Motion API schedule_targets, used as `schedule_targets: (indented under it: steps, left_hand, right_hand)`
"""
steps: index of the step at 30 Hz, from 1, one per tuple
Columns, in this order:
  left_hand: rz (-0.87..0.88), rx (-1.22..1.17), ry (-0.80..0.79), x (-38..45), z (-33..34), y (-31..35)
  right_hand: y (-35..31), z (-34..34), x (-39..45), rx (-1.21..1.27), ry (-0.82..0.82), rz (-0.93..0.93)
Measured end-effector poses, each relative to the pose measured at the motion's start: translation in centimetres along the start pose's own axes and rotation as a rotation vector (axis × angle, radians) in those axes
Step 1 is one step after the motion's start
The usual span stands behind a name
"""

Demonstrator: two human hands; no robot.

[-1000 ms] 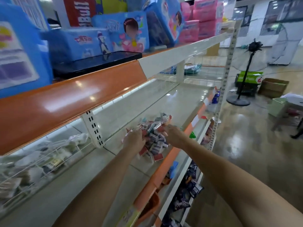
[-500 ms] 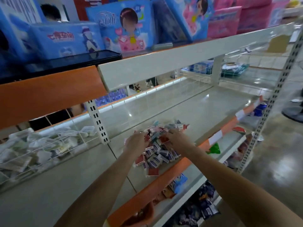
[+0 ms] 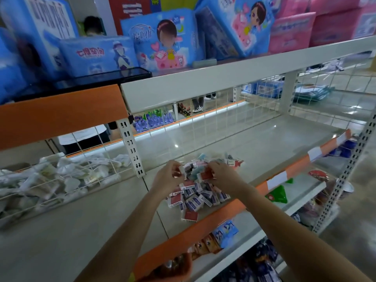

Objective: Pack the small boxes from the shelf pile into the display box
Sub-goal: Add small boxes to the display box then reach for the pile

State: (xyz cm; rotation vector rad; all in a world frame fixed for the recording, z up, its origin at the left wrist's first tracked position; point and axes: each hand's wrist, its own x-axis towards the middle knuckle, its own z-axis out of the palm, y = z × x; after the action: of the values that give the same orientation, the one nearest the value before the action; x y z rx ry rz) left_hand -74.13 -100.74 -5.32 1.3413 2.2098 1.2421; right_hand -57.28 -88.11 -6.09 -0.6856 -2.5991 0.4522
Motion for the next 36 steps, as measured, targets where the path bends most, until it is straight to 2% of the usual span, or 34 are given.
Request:
schedule_targets:
  steps: [6,15,19,21,25,29,33,36]
  left_hand:
    - [-0.071,-0.331,0.032,-4.1,-2.6,-0.6]
    - [-0.088,-0.513,0.091,-8.8,-4.2,-2.1]
    - [-0.092,-0.562,0.106,-9.9,-4.7,-3.2]
    - [-0.102,-0.599,0.095,-10.2,-4.8,-3.6]
    - [-0.207,-0.931,0.113,-10.3,-4.5,-3.9]
    - [-0.243,-1.119,0.079,-10.1,-4.8,-3.5]
    - [-0.342,-1.089,-0.015,-9.6,-5.2,-3.2]
    - [-0.390,-1.011,-0.028,-9.2,-5.3,-3.2]
  right_hand:
    - [-2.9,0.3,-1.4,0.319,0.006,-0.042]
    - [-6.2,2.7,-1.9,0.652,-0.092,0.088]
    - [-7.0,3.6,-1.9,0.878,-0.151,0.139]
    - [-7.4,3.8,-2.0,0.921,-0.160,0.151]
    - [-8.1,4.2,-2.1,0.971,-0.191,0.167]
    - [-8.5,4.2,-2.2,1.027,-0.190,0.192]
    - [-8.6,4.0,-2.1,1.056,-0.198,0.193]
    - [-8.5,3.8,-2.2,1.046,-0.195,0.196]
